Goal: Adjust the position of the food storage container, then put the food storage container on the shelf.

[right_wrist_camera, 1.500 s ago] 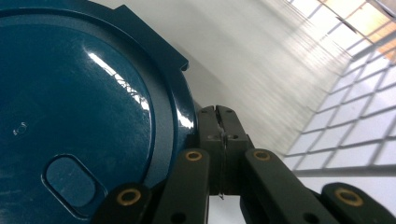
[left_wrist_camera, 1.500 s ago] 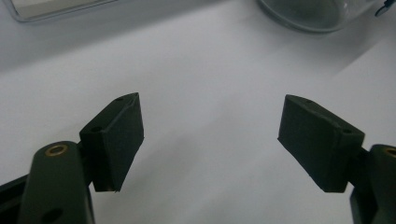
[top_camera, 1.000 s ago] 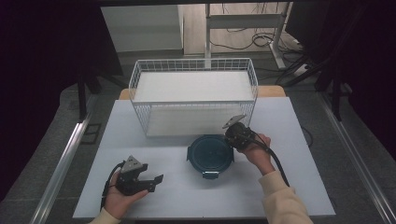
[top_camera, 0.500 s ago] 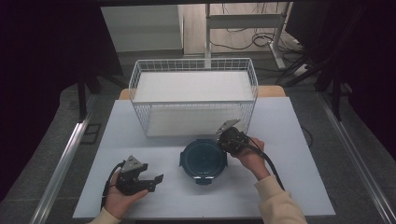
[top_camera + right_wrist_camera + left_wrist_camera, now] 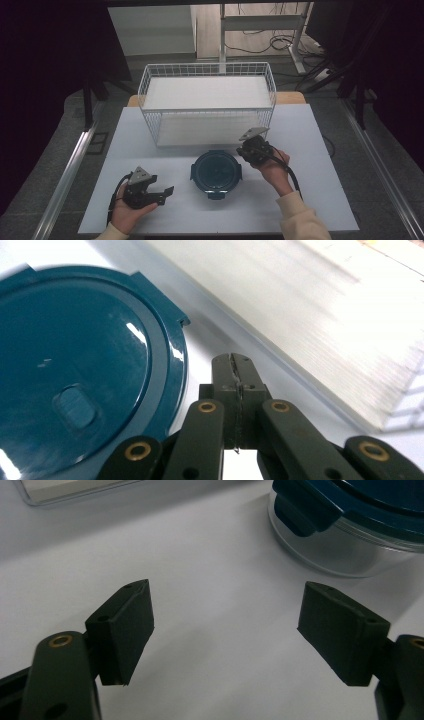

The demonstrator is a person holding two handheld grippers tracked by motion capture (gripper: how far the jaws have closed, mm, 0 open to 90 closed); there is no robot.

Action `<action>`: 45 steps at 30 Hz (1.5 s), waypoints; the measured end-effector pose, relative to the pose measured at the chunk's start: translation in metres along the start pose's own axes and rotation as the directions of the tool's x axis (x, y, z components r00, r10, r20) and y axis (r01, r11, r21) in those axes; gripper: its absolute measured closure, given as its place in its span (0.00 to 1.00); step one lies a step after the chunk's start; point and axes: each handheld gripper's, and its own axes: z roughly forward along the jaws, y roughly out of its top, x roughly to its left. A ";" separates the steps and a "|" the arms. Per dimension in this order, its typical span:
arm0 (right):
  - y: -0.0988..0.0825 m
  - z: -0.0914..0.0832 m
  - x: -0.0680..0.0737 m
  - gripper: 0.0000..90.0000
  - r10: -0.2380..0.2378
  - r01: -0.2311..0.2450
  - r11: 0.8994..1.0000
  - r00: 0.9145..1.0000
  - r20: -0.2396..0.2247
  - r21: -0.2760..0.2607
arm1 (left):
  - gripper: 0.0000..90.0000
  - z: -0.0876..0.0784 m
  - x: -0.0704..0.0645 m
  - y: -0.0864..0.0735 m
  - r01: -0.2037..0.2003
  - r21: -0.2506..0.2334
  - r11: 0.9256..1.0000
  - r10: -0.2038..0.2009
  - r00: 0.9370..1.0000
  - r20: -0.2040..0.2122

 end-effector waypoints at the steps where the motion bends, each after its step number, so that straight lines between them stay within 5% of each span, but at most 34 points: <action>1: -0.003 -0.006 -0.001 1.00 0.016 -0.016 1.000 1.000 -0.005 -0.012 | 0.24 0.000 0.000 0.000 0.001 0.000 1.000 -0.001 1.000 0.001; 4: -0.015 -0.022 -0.002 0.99 0.050 -0.051 0.998 0.998 -0.028 -0.046 | 0.24 0.000 -0.001 0.001 -0.002 0.001 1.000 0.002 1.000 0.000; 7: -0.032 -0.038 -0.003 0.75 0.102 -0.104 0.990 0.995 -0.024 -0.099 | 0.24 0.000 -0.001 0.001 0.001 -0.005 1.000 -0.001 1.000 -0.001; 8: -0.032 -0.038 -0.003 0.75 0.102 -0.104 0.990 0.995 -0.024 -0.099 | 0.24 0.000 -0.001 0.001 0.004 -0.008 1.000 -0.004 1.000 -0.002; 9: -0.045 -0.046 -0.003 0.55 0.160 -0.160 0.977 0.987 -0.014 -0.137 | 0.24 -0.002 -0.001 0.001 0.005 -0.007 1.000 -0.005 1.000 -0.003; 10: -0.050 -0.049 -0.004 0.47 0.199 -0.203 0.969 0.979 -0.036 -0.140 | 0.24 -0.002 -0.001 0.002 0.010 -0.010 1.000 -0.010 1.000 -0.002; 12: -0.056 -0.052 -0.006 0.42 0.232 -0.238 0.961 0.971 -0.058 -0.140 | 0.24 -0.002 -0.001 0.002 0.012 -0.012 1.000 -0.012 1.000 -0.002; 13: -0.066 -0.056 -0.008 0.36 0.273 -0.282 0.948 0.959 -0.079 -0.146 | 0.24 -0.003 0.000 0.002 0.013 -0.013 1.000 -0.013 1.000 -0.002; 14: -0.066 -0.056 -0.008 0.36 0.273 -0.282 0.948 0.959 -0.079 -0.146 | 0.24 -0.003 0.000 0.002 0.010 -0.014 1.000 -0.010 1.000 -0.001; 17: -0.079 -0.062 -0.011 0.29 0.313 -0.329 0.935 0.941 -0.127 -0.132 | 0.24 -0.005 0.001 0.002 0.018 -0.022 1.000 -0.018 1.000 -0.001; 38: -0.089 -0.065 -0.001 0.22 0.327 -0.343 0.932 0.936 -0.131 -0.119 | 0.23 -0.020 0.007 0.015 0.076 -0.050 0.996 -0.075 0.997 0.016; 45: -0.083 -0.067 0.002 0.21 0.348 -0.368 0.921 0.924 -0.158 -0.128 | 0.22 -0.022 0.004 0.026 0.097 -0.058 0.994 -0.095 0.995 0.040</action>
